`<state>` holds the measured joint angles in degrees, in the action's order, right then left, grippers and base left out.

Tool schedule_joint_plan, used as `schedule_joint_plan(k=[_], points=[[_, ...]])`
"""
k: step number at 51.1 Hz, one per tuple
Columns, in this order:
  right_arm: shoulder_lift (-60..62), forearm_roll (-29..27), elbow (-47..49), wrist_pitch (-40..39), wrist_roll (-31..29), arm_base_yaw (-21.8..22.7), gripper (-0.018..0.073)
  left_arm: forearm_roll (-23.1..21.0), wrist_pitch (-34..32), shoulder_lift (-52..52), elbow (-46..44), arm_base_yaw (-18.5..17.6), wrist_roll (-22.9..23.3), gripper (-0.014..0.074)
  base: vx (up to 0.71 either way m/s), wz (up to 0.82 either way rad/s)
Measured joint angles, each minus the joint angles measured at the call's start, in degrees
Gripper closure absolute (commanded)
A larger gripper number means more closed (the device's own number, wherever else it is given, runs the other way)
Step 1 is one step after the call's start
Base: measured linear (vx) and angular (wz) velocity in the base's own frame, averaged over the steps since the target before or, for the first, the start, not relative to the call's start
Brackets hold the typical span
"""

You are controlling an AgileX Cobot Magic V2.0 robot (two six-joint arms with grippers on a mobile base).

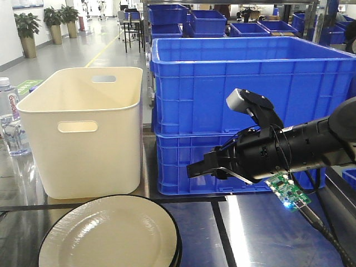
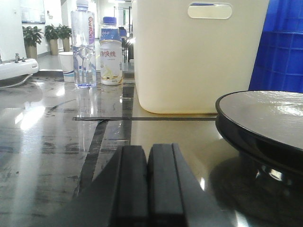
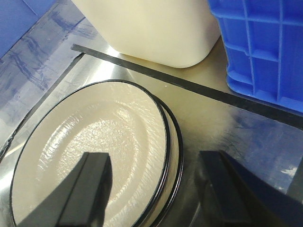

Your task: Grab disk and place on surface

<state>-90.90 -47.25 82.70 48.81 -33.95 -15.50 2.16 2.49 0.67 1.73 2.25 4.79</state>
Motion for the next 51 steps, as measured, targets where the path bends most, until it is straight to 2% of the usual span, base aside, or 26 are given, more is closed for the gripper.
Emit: schedule_joint_plan(k=[41,46,51], points=[[0.0,-0.1,0.0,0.4,0.0,0.1,0.0121,0.0,-0.2,0.0,0.0,0.0,0.0,0.0605,0.0,0.0],[0.0,0.4,0.0,1.5,0.0,0.1,0.0151,0.0,-0.2,0.0,0.0,0.0,0.0,0.0605,0.0,0.0],[0.7,5.4,0.0,2.1,1.7,0.0,0.0239,0.0,-0.2,0.0,0.0,0.0,0.0,0.0605,0.0,0.0]])
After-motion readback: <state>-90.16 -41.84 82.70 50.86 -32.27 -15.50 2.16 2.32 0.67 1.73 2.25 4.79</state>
